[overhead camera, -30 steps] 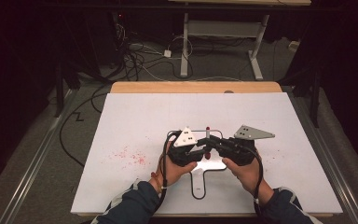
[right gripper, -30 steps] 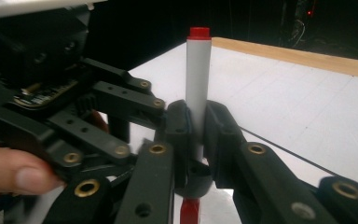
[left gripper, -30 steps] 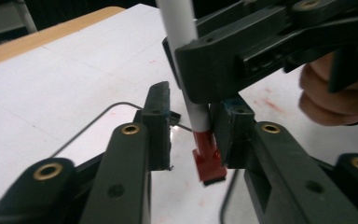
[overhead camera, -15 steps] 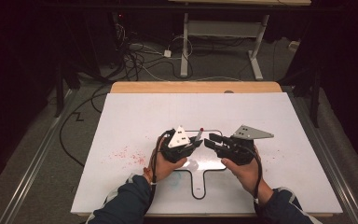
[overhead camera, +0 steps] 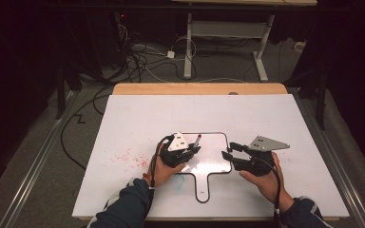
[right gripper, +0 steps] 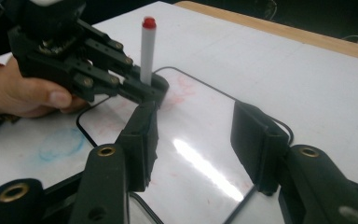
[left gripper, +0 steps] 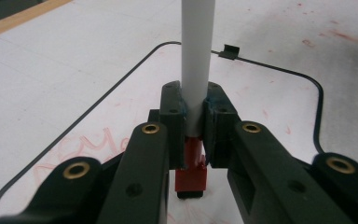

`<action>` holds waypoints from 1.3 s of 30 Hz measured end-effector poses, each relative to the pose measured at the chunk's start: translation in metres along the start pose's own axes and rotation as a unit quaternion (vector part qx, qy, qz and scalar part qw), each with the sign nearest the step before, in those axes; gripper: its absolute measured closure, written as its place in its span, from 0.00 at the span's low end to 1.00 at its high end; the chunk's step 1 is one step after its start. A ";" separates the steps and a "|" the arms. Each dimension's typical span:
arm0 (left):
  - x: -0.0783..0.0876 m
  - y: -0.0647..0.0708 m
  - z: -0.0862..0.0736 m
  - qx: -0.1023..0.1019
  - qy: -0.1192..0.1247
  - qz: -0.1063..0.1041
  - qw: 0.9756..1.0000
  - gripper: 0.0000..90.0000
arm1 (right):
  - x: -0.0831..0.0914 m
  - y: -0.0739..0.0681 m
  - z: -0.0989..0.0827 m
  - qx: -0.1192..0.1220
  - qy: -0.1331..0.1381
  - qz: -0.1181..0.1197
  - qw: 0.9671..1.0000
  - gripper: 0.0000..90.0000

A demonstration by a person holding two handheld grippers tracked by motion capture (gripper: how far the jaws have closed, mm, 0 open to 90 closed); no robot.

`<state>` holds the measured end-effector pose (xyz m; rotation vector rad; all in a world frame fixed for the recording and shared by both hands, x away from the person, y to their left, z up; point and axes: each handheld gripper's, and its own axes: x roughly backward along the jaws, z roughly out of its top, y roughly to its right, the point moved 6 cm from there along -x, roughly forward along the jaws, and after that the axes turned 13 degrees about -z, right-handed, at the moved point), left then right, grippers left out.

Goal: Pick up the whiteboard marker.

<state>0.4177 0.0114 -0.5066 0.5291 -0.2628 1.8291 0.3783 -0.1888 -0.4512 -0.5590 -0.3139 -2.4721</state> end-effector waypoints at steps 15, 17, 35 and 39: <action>0.023 0.009 -0.015 -0.002 -0.012 -0.007 1.000 0.87 | -0.006 -0.004 -0.002 0.033 -0.009 -0.003 0.999 0.58; 0.028 0.012 -0.019 -0.003 -0.013 -0.010 1.000 0.87 | -0.006 -0.006 -0.003 0.036 -0.013 0.001 0.999 0.58; 0.031 0.024 -0.022 -0.010 -0.034 -0.022 0.999 0.87 | -0.012 -0.010 -0.006 0.062 -0.034 0.008 0.997 0.57; 0.022 0.029 -0.016 -0.022 -0.040 -0.028 0.999 0.87 | -0.013 -0.010 -0.006 0.063 -0.033 0.010 0.997 0.57</action>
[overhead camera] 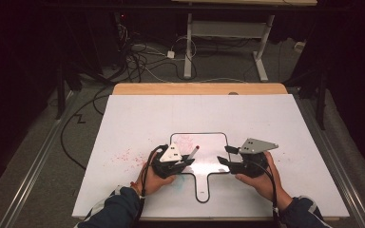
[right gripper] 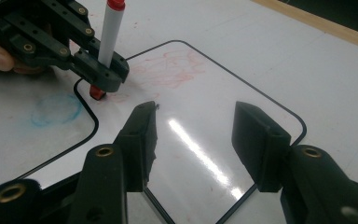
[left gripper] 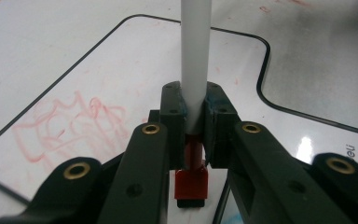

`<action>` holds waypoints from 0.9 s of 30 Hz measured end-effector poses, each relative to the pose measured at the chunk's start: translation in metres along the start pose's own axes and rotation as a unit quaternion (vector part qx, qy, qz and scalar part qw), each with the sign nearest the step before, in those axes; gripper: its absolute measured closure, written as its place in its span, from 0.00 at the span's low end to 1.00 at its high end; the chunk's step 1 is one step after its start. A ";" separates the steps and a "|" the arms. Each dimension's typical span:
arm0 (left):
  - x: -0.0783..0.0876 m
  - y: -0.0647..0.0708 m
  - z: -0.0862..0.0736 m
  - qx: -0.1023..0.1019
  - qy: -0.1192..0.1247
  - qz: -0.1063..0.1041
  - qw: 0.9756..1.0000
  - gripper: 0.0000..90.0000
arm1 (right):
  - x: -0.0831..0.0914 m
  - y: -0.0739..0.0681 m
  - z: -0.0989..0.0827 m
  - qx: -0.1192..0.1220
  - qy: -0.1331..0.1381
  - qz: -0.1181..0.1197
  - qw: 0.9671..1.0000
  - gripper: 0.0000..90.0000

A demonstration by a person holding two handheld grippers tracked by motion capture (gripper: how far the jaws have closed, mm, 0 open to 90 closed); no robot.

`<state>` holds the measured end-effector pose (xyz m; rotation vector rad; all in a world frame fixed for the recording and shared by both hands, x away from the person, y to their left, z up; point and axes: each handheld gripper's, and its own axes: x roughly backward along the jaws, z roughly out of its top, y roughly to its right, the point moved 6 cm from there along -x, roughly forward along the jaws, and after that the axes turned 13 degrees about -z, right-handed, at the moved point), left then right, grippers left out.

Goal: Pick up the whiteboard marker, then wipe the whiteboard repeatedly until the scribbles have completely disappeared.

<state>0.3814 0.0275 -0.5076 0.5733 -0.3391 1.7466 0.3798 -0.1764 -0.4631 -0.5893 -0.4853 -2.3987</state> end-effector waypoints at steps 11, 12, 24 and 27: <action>0.005 -0.002 0.005 0.002 0.009 0.000 1.000 0.87 | 0.001 0.002 0.003 -0.005 0.005 0.002 1.000 0.56; 0.006 -0.003 0.005 0.001 0.009 0.001 1.000 0.87 | 0.000 0.002 0.003 -0.005 0.006 0.003 1.000 0.56; 0.005 0.004 0.016 -0.015 0.022 -0.002 1.000 0.87 | -0.003 -0.009 0.023 -0.029 0.048 0.043 0.998 0.52; 0.005 0.002 0.019 -0.017 0.027 0.007 0.999 0.87 | -0.006 -0.014 0.035 -0.028 0.055 0.051 0.997 0.52</action>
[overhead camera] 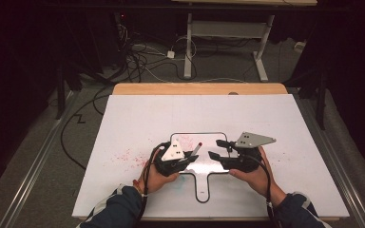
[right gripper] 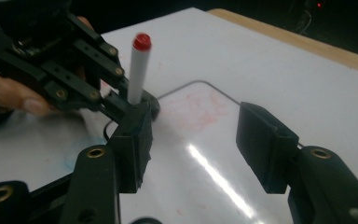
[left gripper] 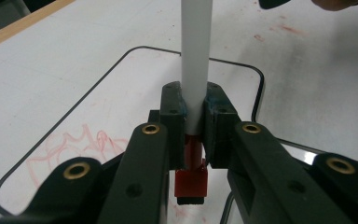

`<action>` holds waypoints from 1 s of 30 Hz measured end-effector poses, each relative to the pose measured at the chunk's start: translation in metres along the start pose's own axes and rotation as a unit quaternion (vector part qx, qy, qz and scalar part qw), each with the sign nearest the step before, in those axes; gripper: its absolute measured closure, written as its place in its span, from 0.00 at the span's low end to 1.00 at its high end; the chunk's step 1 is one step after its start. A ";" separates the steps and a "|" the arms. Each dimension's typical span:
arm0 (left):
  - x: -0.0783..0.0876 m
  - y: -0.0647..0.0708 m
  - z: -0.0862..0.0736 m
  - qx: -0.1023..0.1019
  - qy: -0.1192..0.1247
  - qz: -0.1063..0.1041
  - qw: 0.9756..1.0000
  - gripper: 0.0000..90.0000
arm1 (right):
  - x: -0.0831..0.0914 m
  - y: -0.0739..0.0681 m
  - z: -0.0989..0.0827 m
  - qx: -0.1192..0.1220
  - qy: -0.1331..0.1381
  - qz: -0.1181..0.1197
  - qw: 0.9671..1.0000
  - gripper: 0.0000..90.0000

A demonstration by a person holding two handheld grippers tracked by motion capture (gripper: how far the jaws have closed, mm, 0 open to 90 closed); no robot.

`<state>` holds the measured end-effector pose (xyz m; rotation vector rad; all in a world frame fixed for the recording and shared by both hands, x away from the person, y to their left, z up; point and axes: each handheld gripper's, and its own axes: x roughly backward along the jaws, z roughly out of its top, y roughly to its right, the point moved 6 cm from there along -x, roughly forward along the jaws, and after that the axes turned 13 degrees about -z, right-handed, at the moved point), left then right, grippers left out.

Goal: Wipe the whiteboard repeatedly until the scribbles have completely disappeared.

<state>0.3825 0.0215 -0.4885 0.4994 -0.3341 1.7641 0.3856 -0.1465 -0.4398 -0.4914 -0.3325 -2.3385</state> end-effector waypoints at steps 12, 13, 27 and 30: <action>-0.001 -0.013 0.012 0.003 0.032 0.035 0.999 0.87 | -0.036 -0.007 0.025 -0.015 0.001 0.024 1.000 0.59; -0.002 -0.014 0.013 0.003 0.032 0.042 0.999 0.87 | -0.039 -0.008 0.024 -0.015 -0.003 0.026 1.000 0.59; 0.009 -0.021 0.005 0.022 0.018 0.066 0.997 0.73 | -0.069 -0.025 0.035 -0.007 -0.014 0.028 0.999 0.90; 0.019 -0.019 -0.002 0.022 0.004 0.075 0.997 0.58 | -0.074 -0.025 0.030 0.003 -0.033 0.029 0.999 0.90</action>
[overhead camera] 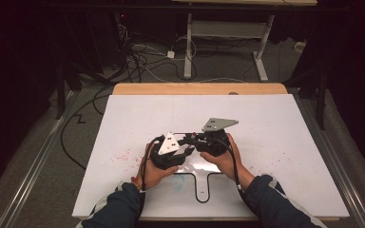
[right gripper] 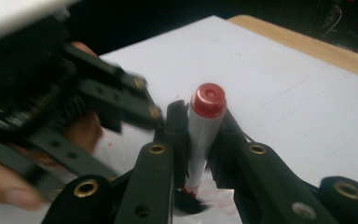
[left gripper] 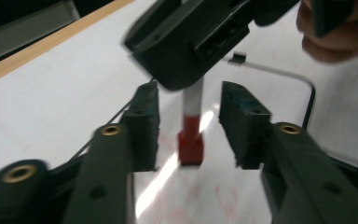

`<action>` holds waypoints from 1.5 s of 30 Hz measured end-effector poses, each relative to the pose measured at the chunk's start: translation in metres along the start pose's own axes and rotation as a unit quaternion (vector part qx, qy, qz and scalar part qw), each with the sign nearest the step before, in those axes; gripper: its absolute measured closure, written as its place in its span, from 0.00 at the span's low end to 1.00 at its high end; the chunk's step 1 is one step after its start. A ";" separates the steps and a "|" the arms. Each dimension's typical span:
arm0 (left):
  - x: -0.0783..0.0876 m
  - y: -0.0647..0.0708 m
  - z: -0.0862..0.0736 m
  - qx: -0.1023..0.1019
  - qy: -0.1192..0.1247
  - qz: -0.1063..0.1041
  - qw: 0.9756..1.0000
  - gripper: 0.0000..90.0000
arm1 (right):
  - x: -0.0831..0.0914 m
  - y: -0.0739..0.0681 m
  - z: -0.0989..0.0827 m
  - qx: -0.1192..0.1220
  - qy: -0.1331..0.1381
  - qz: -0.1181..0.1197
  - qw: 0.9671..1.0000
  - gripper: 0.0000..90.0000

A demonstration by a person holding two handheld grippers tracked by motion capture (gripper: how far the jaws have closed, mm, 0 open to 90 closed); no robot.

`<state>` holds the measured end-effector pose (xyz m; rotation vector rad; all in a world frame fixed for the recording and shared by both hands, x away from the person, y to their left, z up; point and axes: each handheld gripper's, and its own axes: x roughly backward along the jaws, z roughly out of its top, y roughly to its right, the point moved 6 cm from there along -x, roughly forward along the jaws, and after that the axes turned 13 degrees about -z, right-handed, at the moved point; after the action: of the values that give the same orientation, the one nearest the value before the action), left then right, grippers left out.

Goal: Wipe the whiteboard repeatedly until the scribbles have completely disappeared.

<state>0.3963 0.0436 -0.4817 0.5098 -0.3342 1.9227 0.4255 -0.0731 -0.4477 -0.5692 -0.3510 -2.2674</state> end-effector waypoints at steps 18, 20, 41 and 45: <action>0.101 0.014 -0.075 0.047 -0.034 0.102 0.993 0.21 | -0.004 -0.013 -0.010 0.070 -0.057 -0.006 0.996 0.90; 0.105 0.015 -0.078 0.049 -0.036 0.109 0.992 0.21 | -0.001 -0.023 -0.011 0.071 -0.062 0.023 0.995 0.90; 0.096 0.010 -0.081 0.033 -0.050 0.101 0.993 0.21 | -0.004 -0.056 -0.008 0.077 -0.070 0.060 0.993 0.90; 0.096 0.011 -0.081 0.038 -0.051 0.099 0.993 0.21 | -0.004 -0.046 -0.007 0.100 -0.077 0.022 0.992 0.90</action>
<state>0.3373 0.1525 -0.5052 0.6468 -0.3898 2.1117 0.3916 -0.0425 -0.4589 -0.6417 -0.6281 -2.1209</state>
